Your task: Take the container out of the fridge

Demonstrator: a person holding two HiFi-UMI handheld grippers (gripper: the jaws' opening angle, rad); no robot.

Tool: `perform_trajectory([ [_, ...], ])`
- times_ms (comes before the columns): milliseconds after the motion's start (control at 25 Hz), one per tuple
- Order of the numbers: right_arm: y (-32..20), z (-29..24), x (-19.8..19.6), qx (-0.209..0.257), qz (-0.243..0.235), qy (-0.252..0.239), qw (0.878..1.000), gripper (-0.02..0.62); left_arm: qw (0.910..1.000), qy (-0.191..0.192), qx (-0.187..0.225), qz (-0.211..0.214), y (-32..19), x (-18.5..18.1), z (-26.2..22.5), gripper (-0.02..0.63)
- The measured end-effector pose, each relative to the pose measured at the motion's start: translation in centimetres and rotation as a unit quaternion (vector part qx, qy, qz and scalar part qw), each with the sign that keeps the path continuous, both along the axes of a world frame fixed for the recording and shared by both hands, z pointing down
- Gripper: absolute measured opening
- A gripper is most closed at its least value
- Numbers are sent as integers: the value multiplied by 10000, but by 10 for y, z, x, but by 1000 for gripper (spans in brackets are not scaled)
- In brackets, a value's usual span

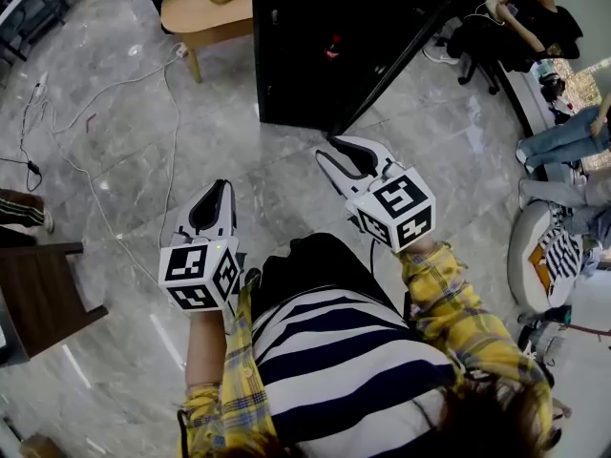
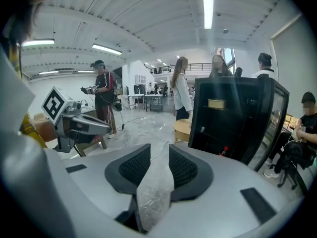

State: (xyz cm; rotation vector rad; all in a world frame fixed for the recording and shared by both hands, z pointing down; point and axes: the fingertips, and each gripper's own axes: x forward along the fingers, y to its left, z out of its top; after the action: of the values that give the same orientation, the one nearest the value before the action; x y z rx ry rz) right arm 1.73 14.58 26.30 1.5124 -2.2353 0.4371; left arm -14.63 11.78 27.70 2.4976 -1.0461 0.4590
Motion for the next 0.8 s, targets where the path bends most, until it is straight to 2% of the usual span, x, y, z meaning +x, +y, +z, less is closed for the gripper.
perform_trajectory([
  [200, -36, -8, 15, 111, -176, 108, 9997, 107, 9999, -17, 74, -132, -19, 3, -5, 37],
  [400, -79, -11, 35, 230, -393, 229, 9987, 107, 9989, 12, 163, -445, -43, 12, -6, 37],
  [520, -102, -13, 51, 251, -595, 331, 9974, 107, 9981, 68, 151, -592, -58, 28, -5, 37],
  [800, -155, -12, 79, 303, -968, 594, 9931, 107, 9983, 68, 104, -563, -92, 73, 3, 37],
])
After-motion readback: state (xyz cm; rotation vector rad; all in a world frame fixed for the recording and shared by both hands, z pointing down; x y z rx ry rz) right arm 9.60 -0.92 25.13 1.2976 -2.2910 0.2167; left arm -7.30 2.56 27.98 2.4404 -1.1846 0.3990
